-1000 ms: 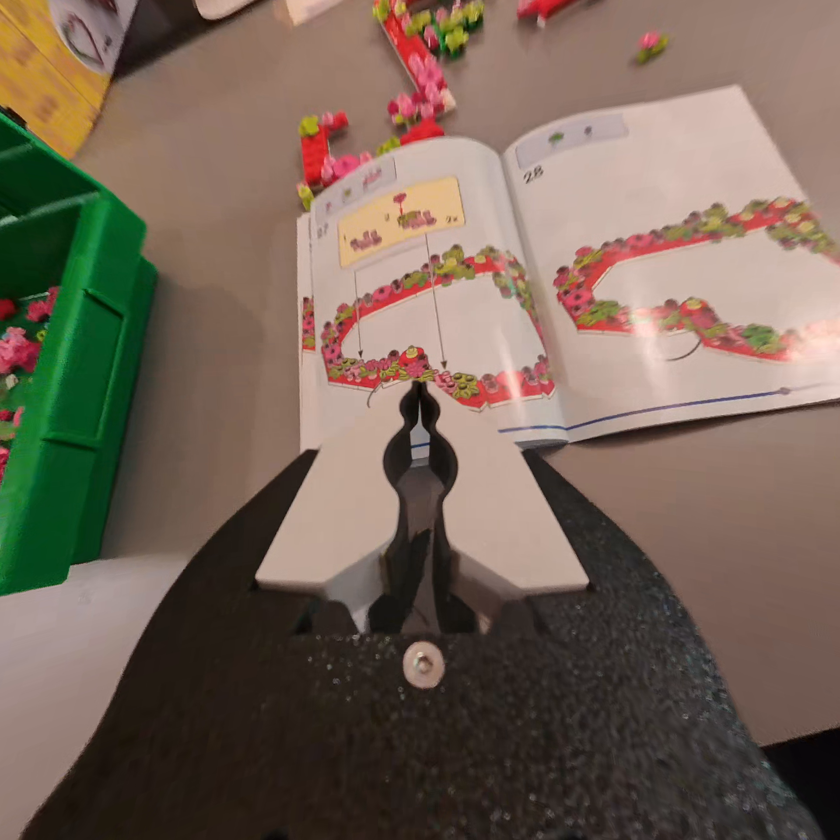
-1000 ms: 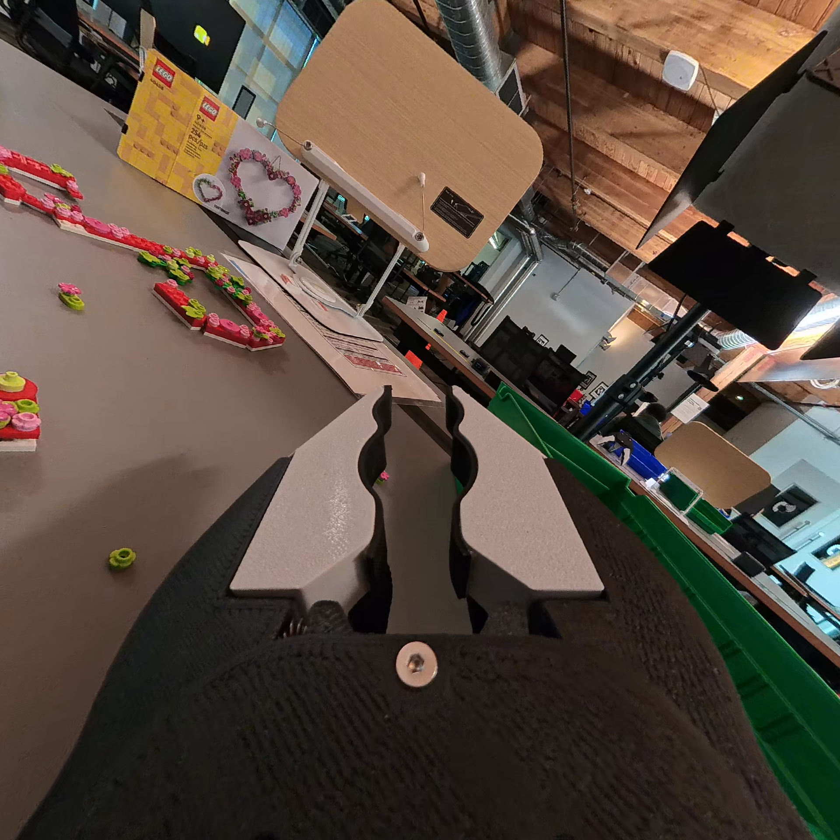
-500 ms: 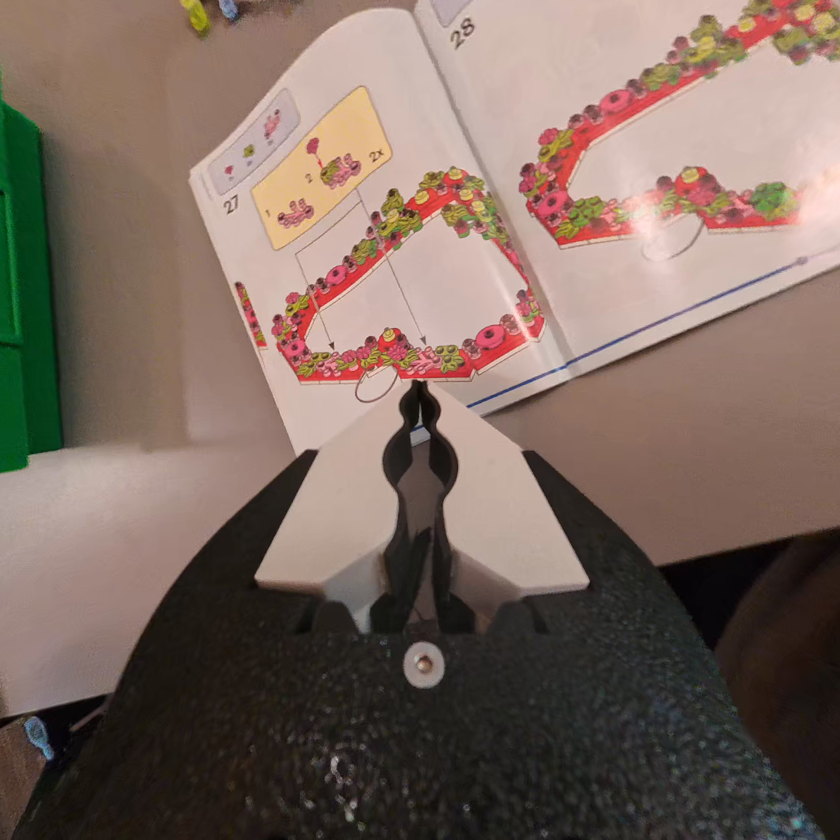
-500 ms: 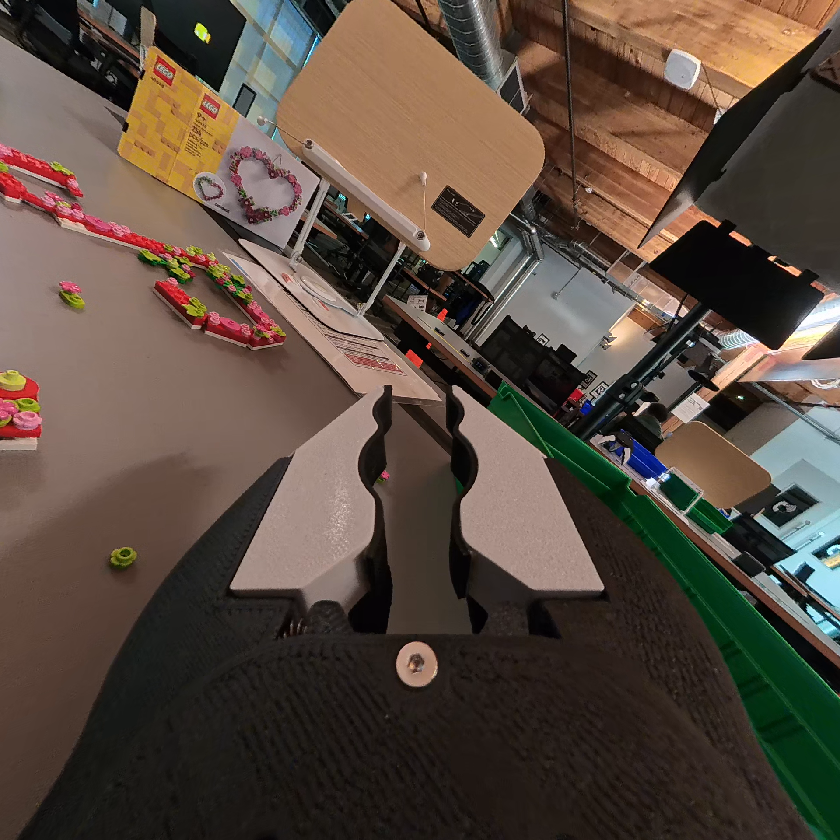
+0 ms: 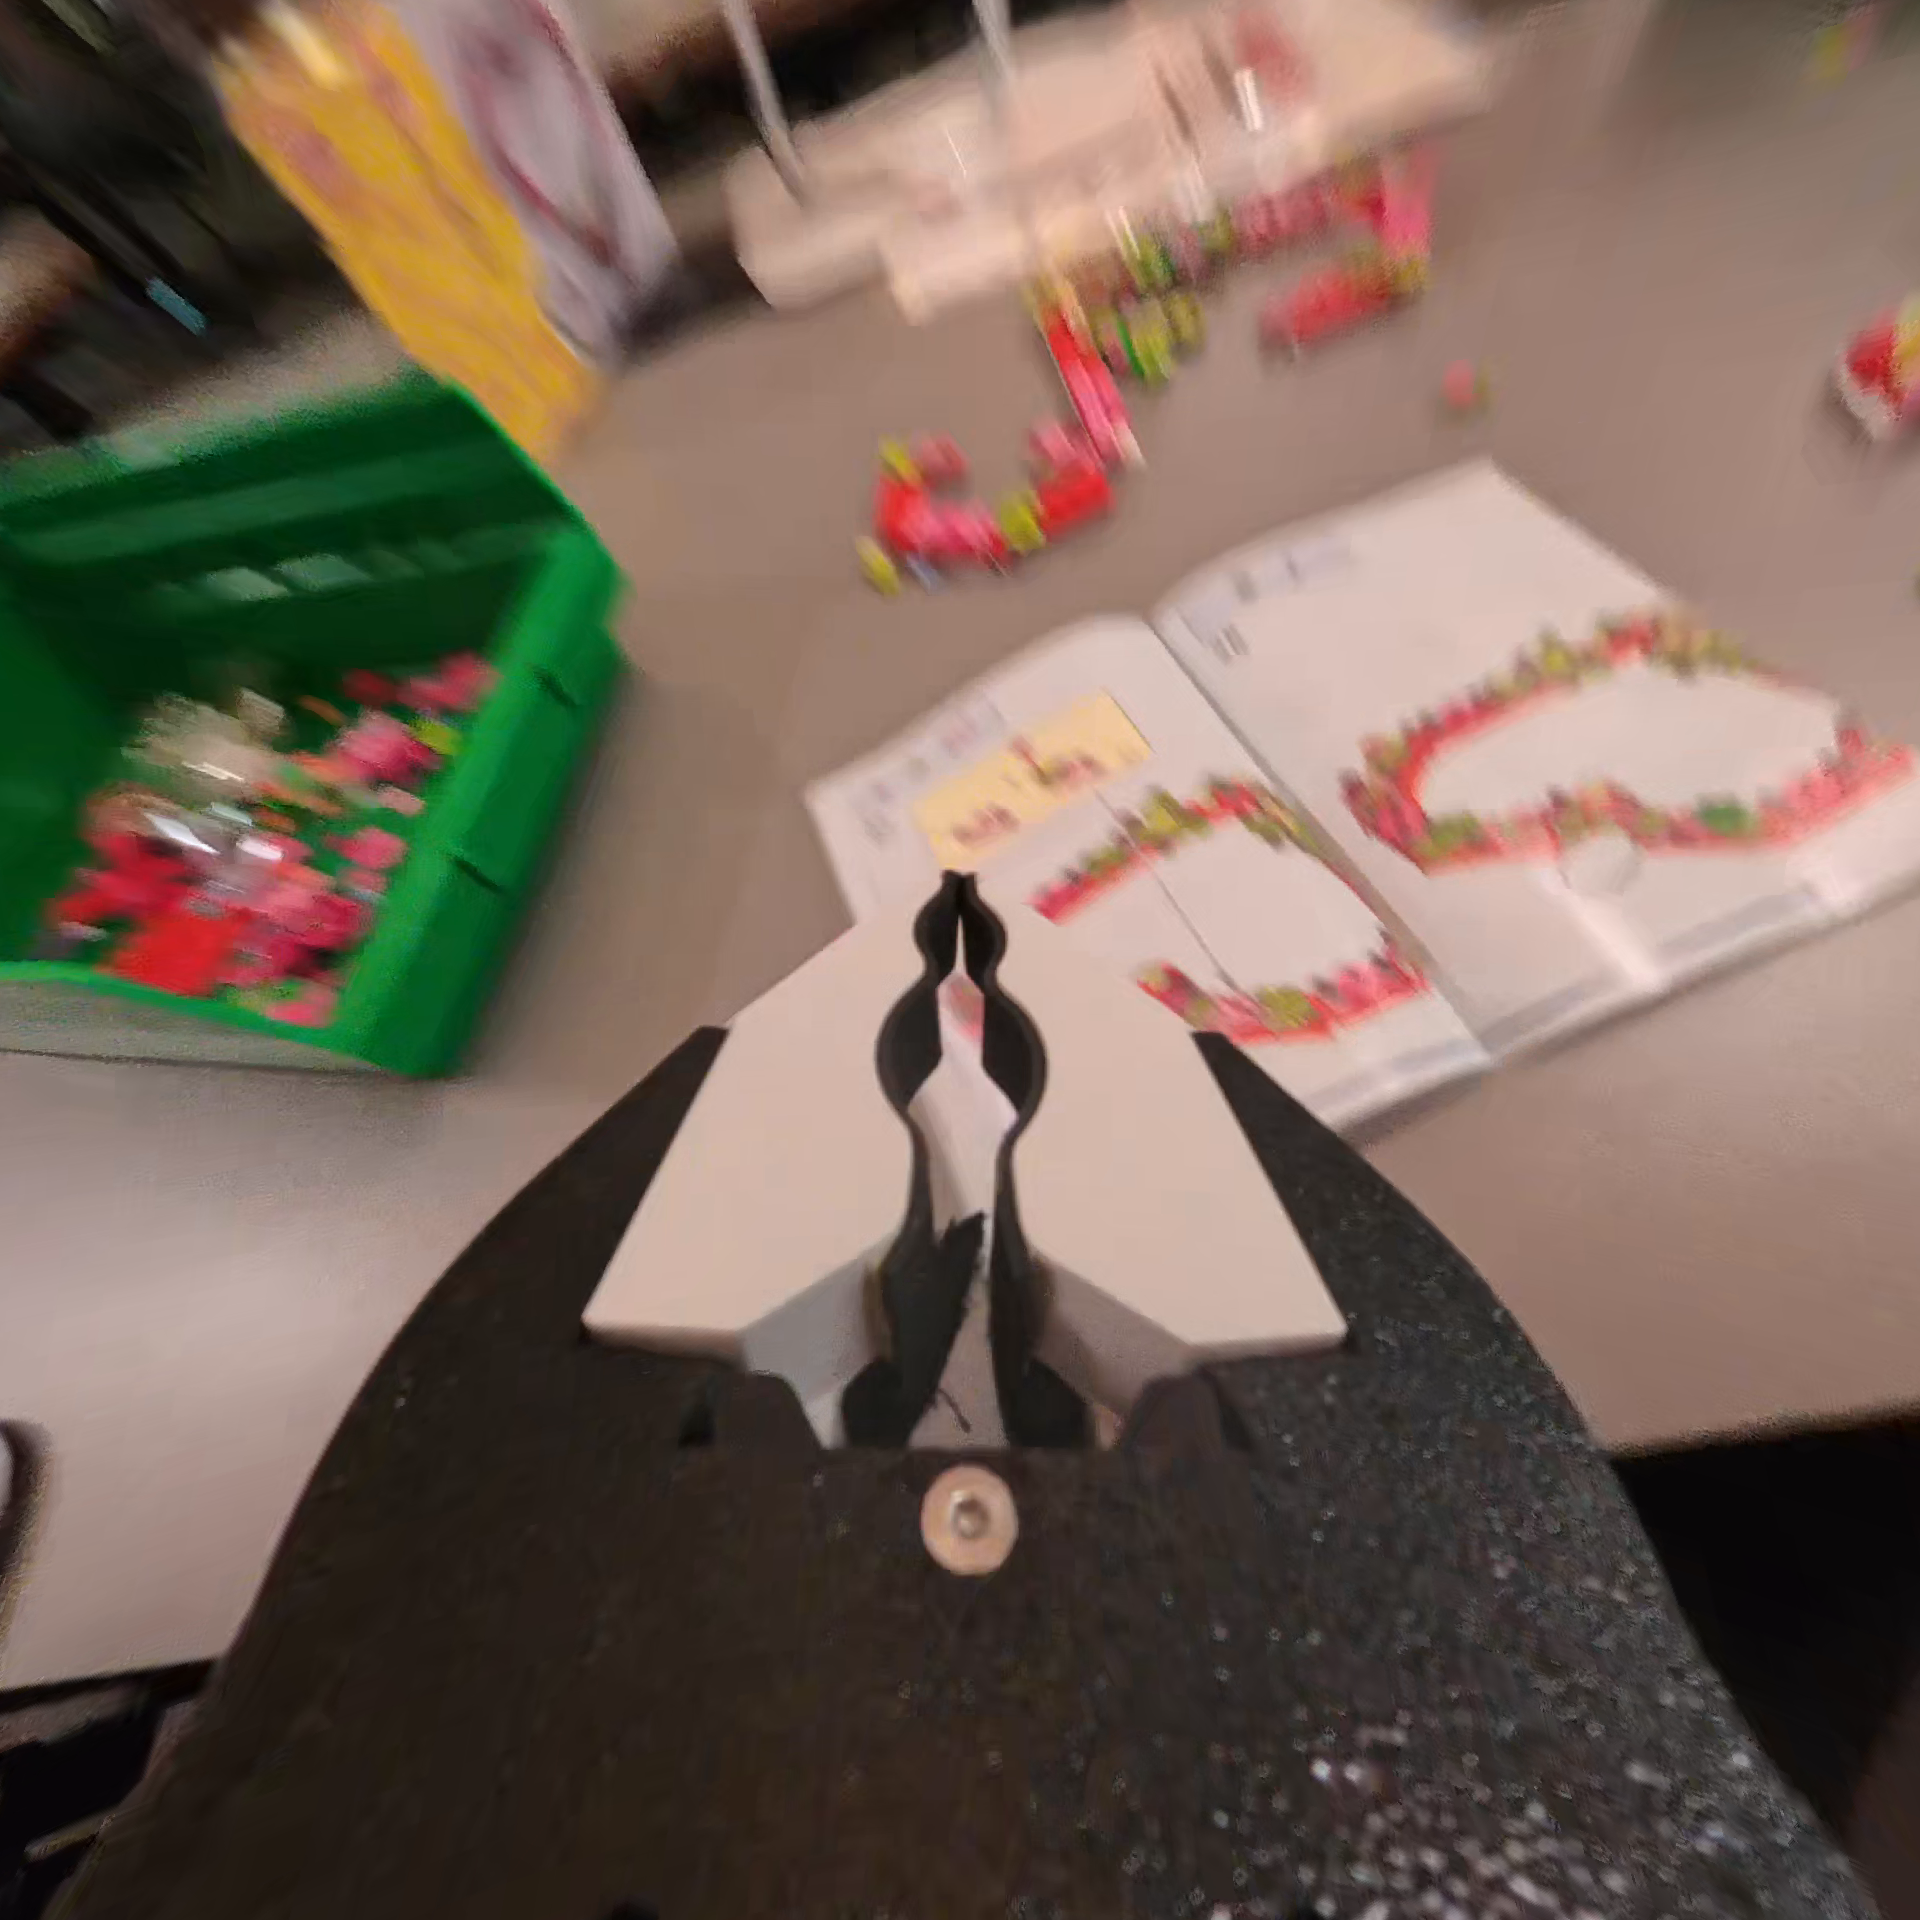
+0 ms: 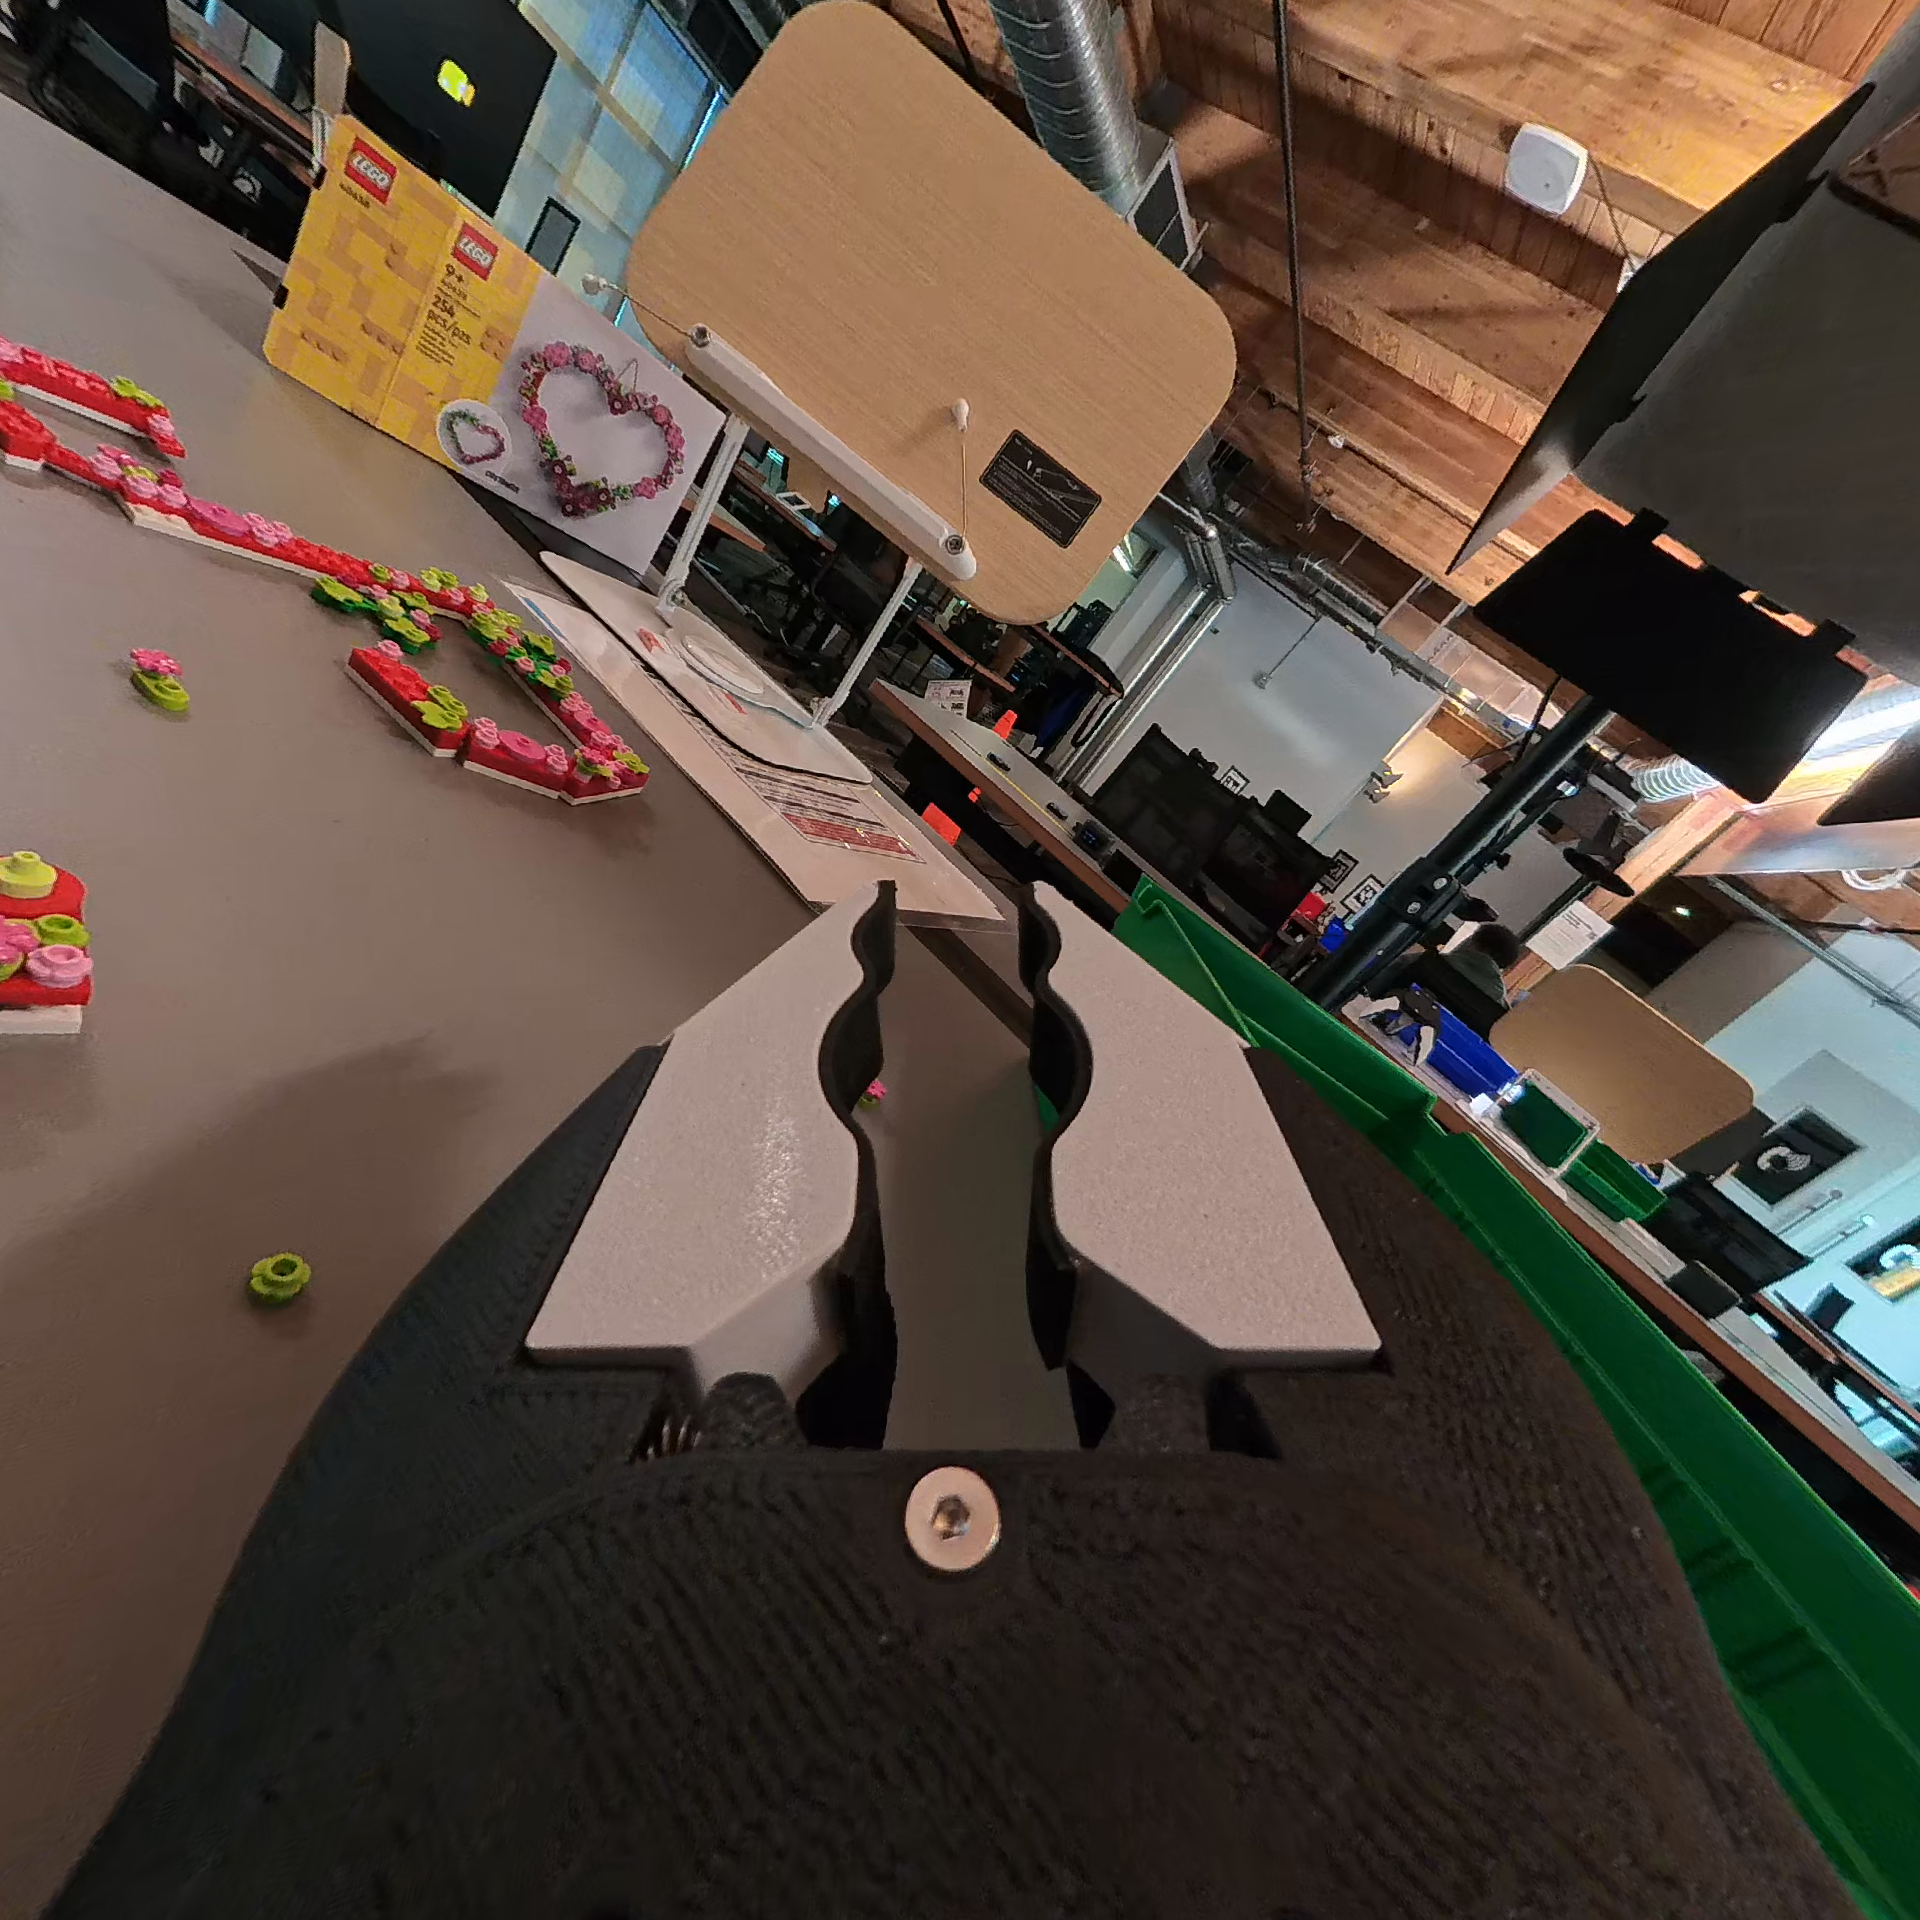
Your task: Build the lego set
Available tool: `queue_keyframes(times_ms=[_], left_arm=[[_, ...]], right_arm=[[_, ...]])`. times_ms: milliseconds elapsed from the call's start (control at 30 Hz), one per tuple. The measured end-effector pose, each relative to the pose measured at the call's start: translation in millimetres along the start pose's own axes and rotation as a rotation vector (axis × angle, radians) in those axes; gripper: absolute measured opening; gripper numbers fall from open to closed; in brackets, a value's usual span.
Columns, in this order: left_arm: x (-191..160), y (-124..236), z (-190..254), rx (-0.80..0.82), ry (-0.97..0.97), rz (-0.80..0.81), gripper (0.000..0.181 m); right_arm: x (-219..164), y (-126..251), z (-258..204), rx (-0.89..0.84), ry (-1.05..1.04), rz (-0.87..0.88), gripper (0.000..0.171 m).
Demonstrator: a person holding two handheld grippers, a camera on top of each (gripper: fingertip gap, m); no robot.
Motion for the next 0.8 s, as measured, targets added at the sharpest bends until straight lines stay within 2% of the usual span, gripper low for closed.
queue_keyframes(times_ms=[33,100,200,433,500,700,800], left_arm=[[12,9,-13,0.051,-0.001,0.105,0.0],[29,27,-34,0.145,-0.008,0.295,0.0],[36,39,-55,0.234,-0.013,0.467,0.0],[19,1,-82,0.273,-0.048,0.481,0.0],[18,-7,-89,0.3,-0.093,0.497,0.024],[25,-22,-100,0.28,-0.098,0.64,0.058],[32,-21,-110,0.274,-0.035,0.716,0.087]], right_arm=[[0,0,0,-0.001,0.0,0.0,0.022],[0,0,0,-0.001,0.003,0.002,0.022],[0,0,-1,0.0,0.011,0.001,0.022],[6,6,1,-0.043,0.067,0.023,0.027],[8,7,3,-0.075,0.076,0.024,0.031],[20,8,0,-0.159,0.109,0.032,0.045],[33,8,1,-0.253,0.116,0.063,0.08]])
Point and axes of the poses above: each gripper's, where its closed fingertips meet, y back along the fingers, x out of its top, z = x × y across the jaws, the point moved 2 cm from there along y, back along the fingers, and after that the axes turned 5 degrees about -x, right-handed, at the moved point
